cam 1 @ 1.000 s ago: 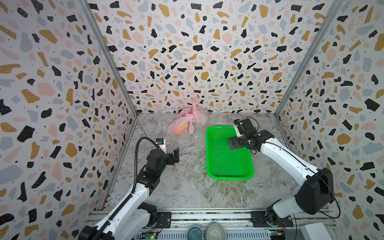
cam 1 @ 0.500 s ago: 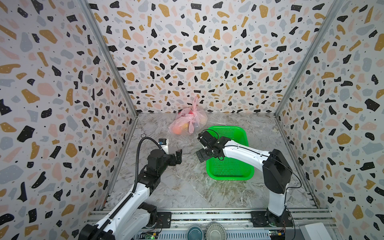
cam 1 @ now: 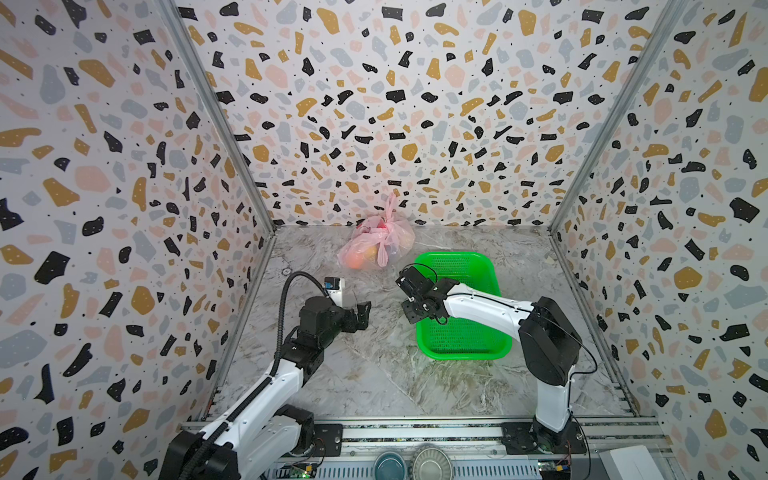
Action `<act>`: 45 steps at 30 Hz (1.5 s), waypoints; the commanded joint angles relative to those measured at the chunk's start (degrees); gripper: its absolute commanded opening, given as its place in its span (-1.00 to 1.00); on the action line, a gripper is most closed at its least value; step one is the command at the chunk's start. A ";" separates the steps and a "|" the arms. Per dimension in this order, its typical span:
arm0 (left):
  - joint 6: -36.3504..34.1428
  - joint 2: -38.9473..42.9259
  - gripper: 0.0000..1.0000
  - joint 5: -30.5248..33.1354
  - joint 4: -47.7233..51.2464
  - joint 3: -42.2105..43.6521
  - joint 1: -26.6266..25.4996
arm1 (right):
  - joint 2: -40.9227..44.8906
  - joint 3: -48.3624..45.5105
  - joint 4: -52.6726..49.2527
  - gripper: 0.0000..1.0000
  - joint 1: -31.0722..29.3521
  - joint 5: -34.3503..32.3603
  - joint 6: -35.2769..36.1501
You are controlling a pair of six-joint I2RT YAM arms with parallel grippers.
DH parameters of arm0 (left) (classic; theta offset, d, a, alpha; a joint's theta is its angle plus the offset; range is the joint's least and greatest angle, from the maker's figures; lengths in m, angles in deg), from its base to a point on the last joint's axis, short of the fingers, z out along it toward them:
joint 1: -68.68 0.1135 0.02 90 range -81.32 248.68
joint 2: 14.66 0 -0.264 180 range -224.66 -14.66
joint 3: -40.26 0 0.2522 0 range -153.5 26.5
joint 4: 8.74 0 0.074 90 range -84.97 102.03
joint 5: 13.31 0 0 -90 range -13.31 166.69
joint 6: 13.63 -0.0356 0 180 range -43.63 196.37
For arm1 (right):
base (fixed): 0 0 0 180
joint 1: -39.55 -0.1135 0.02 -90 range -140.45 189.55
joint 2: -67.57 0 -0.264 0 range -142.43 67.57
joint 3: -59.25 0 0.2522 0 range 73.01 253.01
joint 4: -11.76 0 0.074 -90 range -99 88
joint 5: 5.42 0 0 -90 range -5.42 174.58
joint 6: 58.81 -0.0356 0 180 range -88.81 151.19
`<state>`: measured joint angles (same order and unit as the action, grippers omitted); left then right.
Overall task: Untie the knot of the plastic bag and take out the fruit
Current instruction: 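Grasp the green basket rim with the right gripper, then push the green basket farther from the robot with the right gripper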
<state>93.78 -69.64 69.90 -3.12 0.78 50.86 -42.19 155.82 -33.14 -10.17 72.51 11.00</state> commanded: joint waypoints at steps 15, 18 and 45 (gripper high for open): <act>0.70 -0.81 0.98 0.49 -2.14 0.33 -0.29 | 8.10 -11.28 0.70 -0.78 18.32 -2.51 9.13; 0.55 -1.49 0.98 0.12 -2.14 0.07 -0.35 | 5.19 -8.50 1.02 -0.79 23.47 -3.30 11.41; -0.71 -2.94 0.98 0.20 -0.21 -1.00 -0.31 | -10.99 13.61 -1.59 -0.07 37.09 -2.74 18.10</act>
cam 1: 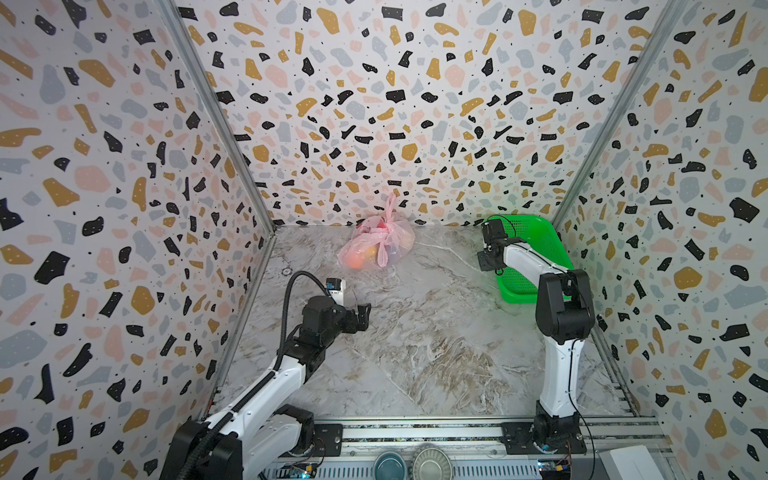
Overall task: Untie the knot of the plastic bag and take out the fruit
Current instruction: 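Push the green basket farther from the robot with the right gripper, then reach the left gripper to the pink bag knot while the right gripper releases the basket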
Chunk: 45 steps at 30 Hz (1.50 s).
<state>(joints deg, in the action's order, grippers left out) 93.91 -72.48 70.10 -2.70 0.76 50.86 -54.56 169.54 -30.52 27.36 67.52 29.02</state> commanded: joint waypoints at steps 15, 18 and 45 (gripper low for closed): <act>-7.55 -14.58 0.84 11.80 11.53 -21.99 -0.36 | 20.13 -2.46 -11.03 0.58 -11.09 6.38 -4.05; -12.02 -22.58 0.80 13.53 16.65 -32.94 -0.29 | 23.82 -6.10 -11.41 0.61 -11.76 9.24 -4.90; -40.99 -73.80 0.58 3.01 36.32 -91.53 5.03 | 46.77 -26.04 -12.80 0.69 -12.67 15.51 -7.66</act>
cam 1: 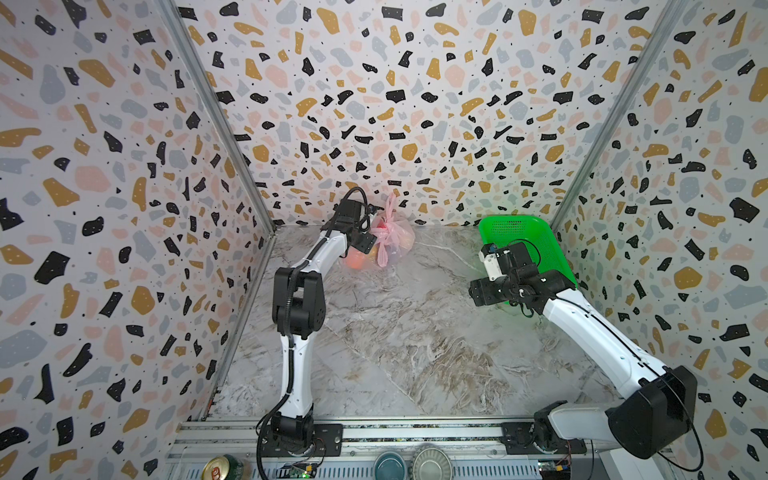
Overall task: Untie the knot of the plastic bag and take out the fruit
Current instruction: 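Reach the left gripper to the pink bag knot while the right gripper releases the basket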
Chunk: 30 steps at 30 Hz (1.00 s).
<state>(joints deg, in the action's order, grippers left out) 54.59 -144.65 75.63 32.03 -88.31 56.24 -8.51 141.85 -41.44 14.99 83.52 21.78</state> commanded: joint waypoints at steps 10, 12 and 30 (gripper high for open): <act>0.20 -6.73 -0.05 -3.16 -1.40 -7.39 -0.77 | -2.06 3.63 -0.60 0.69 -0.29 0.60 0.14; 0.68 -5.92 -0.37 -4.13 -1.91 -6.19 -0.91 | -2.07 3.50 -0.13 0.69 -0.32 0.51 0.31; 1.22 30.17 -1.00 -8.87 -13.67 40.44 -10.25 | -2.33 -0.86 7.70 0.69 -0.06 5.58 1.06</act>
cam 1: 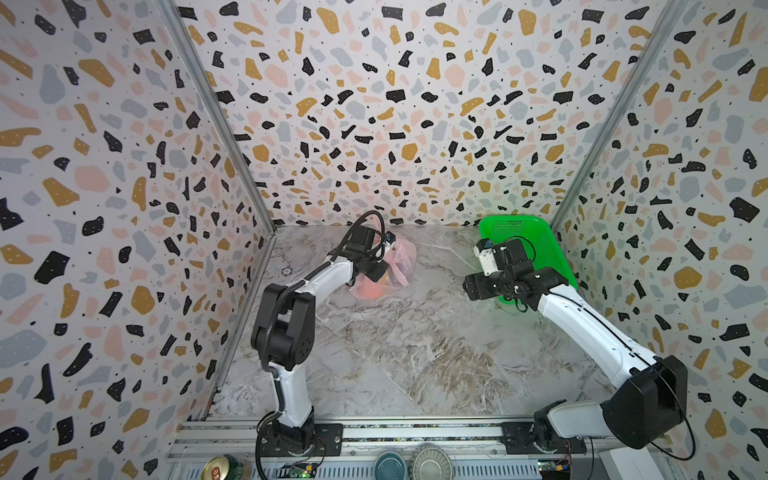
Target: Untie the knot of the plastic bag and take out the fruit
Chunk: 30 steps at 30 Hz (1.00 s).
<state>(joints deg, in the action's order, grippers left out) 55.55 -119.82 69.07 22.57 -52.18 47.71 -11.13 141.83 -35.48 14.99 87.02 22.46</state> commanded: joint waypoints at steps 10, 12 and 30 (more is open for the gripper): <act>5.85 24.80 -1.00 -2.94 -2.23 24.87 -8.74 | -0.02 -1.49 4.21 0.70 -0.49 7.30 1.71; 7.46 28.74 -1.00 -2.17 -0.94 27.70 -9.34 | -0.55 -1.32 5.46 0.70 -0.73 9.16 2.66; 17.56 38.37 -0.18 14.06 2.57 34.51 -9.35 | -15.43 6.00 20.88 0.70 -6.17 33.90 17.91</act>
<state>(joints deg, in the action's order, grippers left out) 70.20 -80.74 78.80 24.99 -16.55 38.36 -25.42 145.24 -18.47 8.56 114.30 35.92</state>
